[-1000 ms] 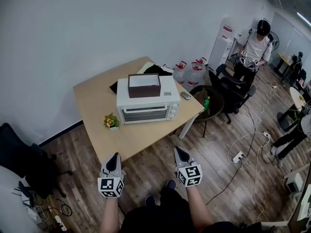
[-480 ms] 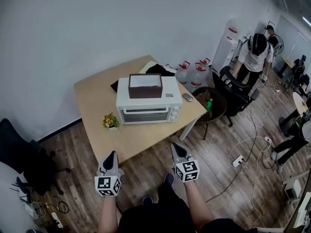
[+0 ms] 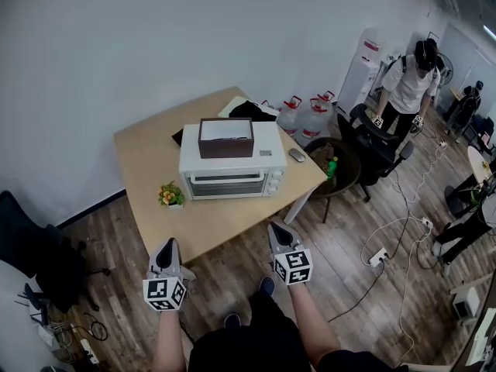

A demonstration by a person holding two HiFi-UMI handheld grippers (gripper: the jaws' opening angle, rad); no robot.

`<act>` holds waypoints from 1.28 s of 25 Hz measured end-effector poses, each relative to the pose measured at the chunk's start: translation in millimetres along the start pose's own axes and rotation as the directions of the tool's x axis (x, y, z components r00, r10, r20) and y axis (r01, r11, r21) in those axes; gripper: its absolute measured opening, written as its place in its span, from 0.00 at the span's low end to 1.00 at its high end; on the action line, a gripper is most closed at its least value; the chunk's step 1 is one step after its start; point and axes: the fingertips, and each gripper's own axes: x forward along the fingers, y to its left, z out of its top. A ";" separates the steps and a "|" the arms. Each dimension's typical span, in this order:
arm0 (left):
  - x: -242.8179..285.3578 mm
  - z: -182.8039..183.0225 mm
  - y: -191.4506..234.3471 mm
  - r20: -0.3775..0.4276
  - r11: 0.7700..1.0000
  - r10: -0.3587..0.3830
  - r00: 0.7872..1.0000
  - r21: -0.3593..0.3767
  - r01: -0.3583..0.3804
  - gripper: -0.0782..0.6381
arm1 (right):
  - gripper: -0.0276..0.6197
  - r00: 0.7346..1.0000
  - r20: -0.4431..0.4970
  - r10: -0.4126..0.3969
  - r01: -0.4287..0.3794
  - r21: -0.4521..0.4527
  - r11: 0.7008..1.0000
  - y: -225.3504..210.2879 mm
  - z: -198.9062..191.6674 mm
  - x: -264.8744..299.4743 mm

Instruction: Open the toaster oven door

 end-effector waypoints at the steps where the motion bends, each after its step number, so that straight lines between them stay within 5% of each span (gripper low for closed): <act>1: -0.1 0.7 0.5 0.002 1.000 0.003 1.000 -0.006 -0.003 0.11 | 0.05 1.000 -0.001 0.001 -0.001 -0.002 1.000 -1.3 0.7 2.4; 14: 7.5 -4.1 -7.2 -0.025 1.000 -0.018 1.000 0.004 0.018 0.11 | 0.05 1.000 0.007 0.027 -0.027 -0.051 0.998 -18.3 30.5 57.3; 32: -0.1 -10.9 -3.5 -0.049 1.000 0.022 0.999 -0.002 -0.022 0.11 | 0.05 0.994 -0.105 0.042 -0.053 -0.104 0.993 -37.8 13.8 126.2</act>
